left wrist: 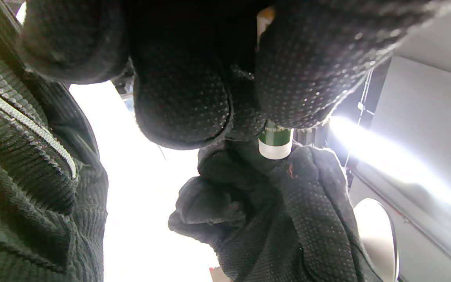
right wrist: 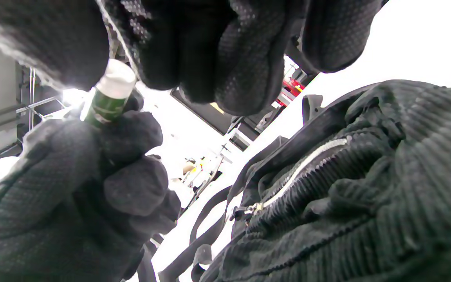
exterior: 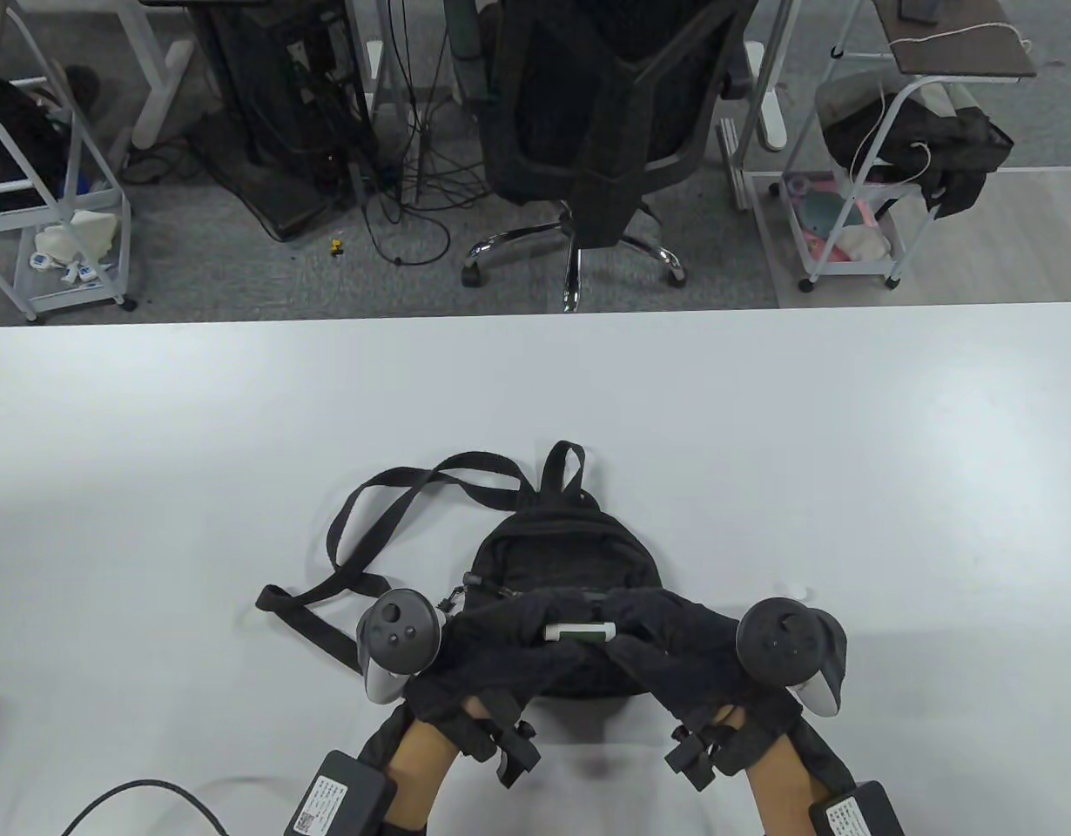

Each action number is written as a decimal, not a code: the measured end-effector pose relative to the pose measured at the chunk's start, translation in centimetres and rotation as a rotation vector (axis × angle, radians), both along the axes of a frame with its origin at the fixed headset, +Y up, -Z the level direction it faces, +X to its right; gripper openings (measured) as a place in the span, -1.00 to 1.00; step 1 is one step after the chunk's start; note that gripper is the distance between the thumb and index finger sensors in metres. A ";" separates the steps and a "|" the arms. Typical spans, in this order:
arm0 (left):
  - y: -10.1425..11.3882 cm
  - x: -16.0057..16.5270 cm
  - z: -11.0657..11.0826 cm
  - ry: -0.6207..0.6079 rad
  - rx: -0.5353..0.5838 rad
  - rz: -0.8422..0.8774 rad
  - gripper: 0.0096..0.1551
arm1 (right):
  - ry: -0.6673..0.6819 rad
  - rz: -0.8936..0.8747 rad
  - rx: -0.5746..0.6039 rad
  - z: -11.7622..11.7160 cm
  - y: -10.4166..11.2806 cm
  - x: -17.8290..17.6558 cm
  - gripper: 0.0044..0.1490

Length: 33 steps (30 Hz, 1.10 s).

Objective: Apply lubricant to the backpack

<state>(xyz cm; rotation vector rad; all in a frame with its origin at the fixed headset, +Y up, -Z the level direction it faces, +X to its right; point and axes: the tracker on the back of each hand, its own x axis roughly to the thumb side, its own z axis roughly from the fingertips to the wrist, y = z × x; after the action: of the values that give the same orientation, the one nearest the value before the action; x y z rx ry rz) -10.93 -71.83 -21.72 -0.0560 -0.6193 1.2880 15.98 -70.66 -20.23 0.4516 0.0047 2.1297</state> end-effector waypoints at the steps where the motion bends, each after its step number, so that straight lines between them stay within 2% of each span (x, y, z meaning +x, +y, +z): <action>1: 0.0 0.0 0.0 -0.002 0.001 -0.001 -0.40 | 0.010 -0.004 0.004 0.1 0.1 0.0 -0.27; 6: 0.1 0.0 0.1 -0.010 0.012 -0.006 -0.40 | 0.021 0.000 0.017 0.2 0.3 -0.3 -0.34; 11: 0.2 0.1 0.1 -0.012 0.027 -0.001 -0.40 | 0.044 -0.029 -0.030 -0.1 -0.1 -0.1 -0.39; 14: 0.1 0.1 0.0 -0.014 0.041 -0.009 -0.40 | 0.037 -0.035 -0.024 -0.2 -0.1 0.0 -0.25; 16: 0.1 0.0 0.0 -0.008 0.044 -0.005 -0.40 | 0.046 -0.031 -0.021 -0.2 -0.1 0.0 -0.23; 23: 0.1 -0.1 0.0 -0.009 0.056 -0.005 -0.40 | 0.067 -0.034 -0.046 -0.3 -0.6 -0.2 -0.38; 28: 0.1 -0.1 0.0 0.000 0.056 -0.008 -0.40 | 0.054 -0.043 -0.035 -0.3 -0.5 0.0 -0.23; 33: 0.1 0.0 0.3 0.004 0.064 -0.017 -0.41 | 0.050 -0.021 -0.026 -0.1 -0.4 -0.3 -0.35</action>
<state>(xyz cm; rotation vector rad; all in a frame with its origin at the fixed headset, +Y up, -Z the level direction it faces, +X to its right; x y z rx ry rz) -10.91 -71.71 -21.43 -0.0065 -0.6549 1.2510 15.70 -71.07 -20.34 0.4872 0.0563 2.0953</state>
